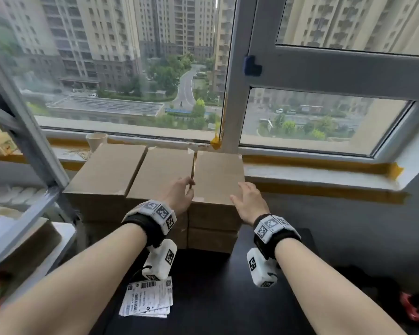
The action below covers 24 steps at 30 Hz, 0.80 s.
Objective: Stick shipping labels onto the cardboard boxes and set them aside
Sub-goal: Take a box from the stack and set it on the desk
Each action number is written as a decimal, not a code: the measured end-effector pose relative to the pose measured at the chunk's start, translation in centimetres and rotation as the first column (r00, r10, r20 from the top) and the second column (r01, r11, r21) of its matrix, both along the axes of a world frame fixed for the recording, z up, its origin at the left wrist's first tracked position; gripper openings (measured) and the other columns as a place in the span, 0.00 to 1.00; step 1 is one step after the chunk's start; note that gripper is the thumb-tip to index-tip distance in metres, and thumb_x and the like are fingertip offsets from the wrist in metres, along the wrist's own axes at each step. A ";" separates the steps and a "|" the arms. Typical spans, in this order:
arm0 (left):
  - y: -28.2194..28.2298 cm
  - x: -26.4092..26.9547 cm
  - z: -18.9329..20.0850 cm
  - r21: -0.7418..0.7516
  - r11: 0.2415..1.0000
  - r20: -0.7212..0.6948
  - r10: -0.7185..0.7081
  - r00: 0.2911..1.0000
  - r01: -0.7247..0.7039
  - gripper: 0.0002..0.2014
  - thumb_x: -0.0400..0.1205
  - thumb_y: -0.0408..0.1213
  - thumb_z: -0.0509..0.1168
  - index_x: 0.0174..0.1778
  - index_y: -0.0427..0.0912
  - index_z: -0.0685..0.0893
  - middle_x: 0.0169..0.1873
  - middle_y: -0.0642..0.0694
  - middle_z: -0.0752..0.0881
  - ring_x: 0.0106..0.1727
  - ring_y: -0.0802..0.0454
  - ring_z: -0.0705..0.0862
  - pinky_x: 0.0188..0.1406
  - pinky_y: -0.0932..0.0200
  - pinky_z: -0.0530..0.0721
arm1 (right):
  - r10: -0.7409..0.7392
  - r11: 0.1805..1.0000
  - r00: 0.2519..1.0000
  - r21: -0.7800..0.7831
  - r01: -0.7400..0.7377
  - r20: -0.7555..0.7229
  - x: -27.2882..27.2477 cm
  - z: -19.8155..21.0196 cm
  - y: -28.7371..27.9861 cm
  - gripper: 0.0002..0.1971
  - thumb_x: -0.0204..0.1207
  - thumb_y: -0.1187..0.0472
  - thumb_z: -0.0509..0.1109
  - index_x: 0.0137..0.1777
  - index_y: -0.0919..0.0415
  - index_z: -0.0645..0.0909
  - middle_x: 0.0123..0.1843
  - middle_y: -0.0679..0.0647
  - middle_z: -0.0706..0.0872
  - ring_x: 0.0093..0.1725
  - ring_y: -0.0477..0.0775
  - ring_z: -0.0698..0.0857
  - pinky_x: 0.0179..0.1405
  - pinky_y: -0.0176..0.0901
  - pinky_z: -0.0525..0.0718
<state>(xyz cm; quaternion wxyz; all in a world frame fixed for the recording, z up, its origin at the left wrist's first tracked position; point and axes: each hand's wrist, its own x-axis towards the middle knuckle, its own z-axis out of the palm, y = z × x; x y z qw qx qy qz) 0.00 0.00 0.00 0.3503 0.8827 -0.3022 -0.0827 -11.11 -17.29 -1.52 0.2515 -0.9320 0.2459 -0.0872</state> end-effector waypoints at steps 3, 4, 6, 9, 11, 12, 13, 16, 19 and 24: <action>-1.2 -0.1 -0.7 0.014 1.000 -0.015 0.026 1.000 -0.025 0.13 0.83 0.34 0.59 0.63 0.41 0.79 0.62 0.40 0.79 0.63 0.42 0.79 0.66 0.47 0.77 | -0.067 0.983 0.996 0.174 0.057 0.054 0.3 -1.0 -1.5 0.31 0.79 0.53 0.66 0.79 0.61 0.61 0.78 0.58 0.66 0.77 0.57 0.68 0.76 0.48 0.65; -1.5 -0.2 -0.7 0.017 0.999 -0.021 0.034 0.999 -0.034 0.14 0.83 0.34 0.59 0.63 0.41 0.78 0.62 0.40 0.80 0.64 0.43 0.79 0.66 0.48 0.77 | -0.083 0.971 0.994 0.231 0.065 0.070 0.3 -1.2 -1.7 0.32 0.79 0.54 0.67 0.80 0.60 0.61 0.78 0.59 0.68 0.76 0.57 0.69 0.75 0.48 0.66; -2.1 -0.3 -0.9 0.001 0.998 -0.049 0.059 0.997 -0.059 0.14 0.83 0.33 0.58 0.63 0.40 0.79 0.61 0.41 0.81 0.61 0.44 0.80 0.61 0.53 0.78 | -0.124 0.927 0.987 0.366 0.079 0.101 0.4 -1.8 -2.3 0.33 0.78 0.55 0.69 0.80 0.59 0.61 0.76 0.59 0.71 0.74 0.58 0.72 0.72 0.47 0.69; -2.8 -0.5 -0.9 -0.004 0.995 -0.054 0.101 0.993 -0.101 0.14 0.83 0.33 0.57 0.64 0.40 0.79 0.51 0.41 0.84 0.49 0.47 0.82 0.50 0.56 0.80 | -0.162 0.842 0.977 0.536 0.064 0.139 0.4 -2.3 -3.1 0.36 0.76 0.59 0.72 0.80 0.60 0.59 0.76 0.58 0.72 0.74 0.57 0.73 0.71 0.47 0.71; -3.0 -0.5 -1.0 0.003 0.993 -0.059 0.115 0.992 -0.115 0.15 0.84 0.33 0.56 0.65 0.40 0.78 0.46 0.42 0.84 0.47 0.46 0.83 0.49 0.55 0.81 | -0.182 0.786 0.972 0.616 0.051 0.152 0.4 -2.5 -3.7 0.37 0.74 0.63 0.73 0.80 0.62 0.58 0.77 0.60 0.70 0.76 0.57 0.71 0.75 0.50 0.70; -3.1 -0.5 -0.9 0.014 0.993 -0.060 0.117 0.991 -0.116 0.16 0.84 0.33 0.56 0.66 0.40 0.78 0.48 0.40 0.84 0.50 0.45 0.84 0.51 0.55 0.80 | -0.197 0.756 0.968 0.652 0.049 0.156 0.4 -2.6 -3.9 0.38 0.74 0.65 0.74 0.80 0.64 0.58 0.78 0.61 0.70 0.76 0.57 0.70 0.76 0.53 0.70; -3.1 -0.4 -0.9 0.029 0.993 -0.064 0.115 0.991 -0.113 0.16 0.84 0.33 0.56 0.68 0.40 0.77 0.53 0.39 0.85 0.54 0.44 0.84 0.53 0.56 0.79 | -0.213 0.720 0.965 0.693 0.048 0.155 0.4 -2.8 -4.1 0.39 0.73 0.68 0.74 0.80 0.65 0.58 0.78 0.62 0.69 0.77 0.58 0.70 0.75 0.55 0.71; -3.3 -0.1 -0.6 0.082 0.993 -0.087 0.095 0.992 -0.087 0.20 0.84 0.33 0.57 0.73 0.42 0.72 0.63 0.38 0.82 0.60 0.43 0.83 0.61 0.54 0.79 | -0.252 0.594 0.953 0.804 0.013 0.170 0.2 -2.8 -4.5 0.39 0.72 0.75 0.72 0.80 0.67 0.57 0.77 0.65 0.71 0.75 0.60 0.72 0.67 0.50 0.78; -3.9 0.1 -0.1 0.011 0.996 -0.208 0.091 0.974 -0.091 0.23 0.82 0.29 0.58 0.75 0.40 0.69 0.57 0.39 0.82 0.53 0.44 0.82 0.62 0.47 0.82 | -0.249 0.507 0.947 0.861 -0.052 0.204 0.0 -2.3 -4.6 0.33 0.73 0.83 0.65 0.77 0.70 0.63 0.72 0.67 0.76 0.71 0.62 0.76 0.56 0.48 0.82; -4.0 0.0 0.1 -0.257 0.940 -0.438 0.094 0.894 -0.225 0.22 0.80 0.22 0.61 0.71 0.37 0.73 0.67 0.33 0.78 0.63 0.39 0.82 0.62 0.48 0.82 | -0.225 0.417 0.952 0.904 -0.099 0.208 -0.8 -2.1 -5.5 0.32 0.74 0.84 0.62 0.78 0.68 0.64 0.73 0.64 0.76 0.71 0.62 0.77 0.58 0.46 0.83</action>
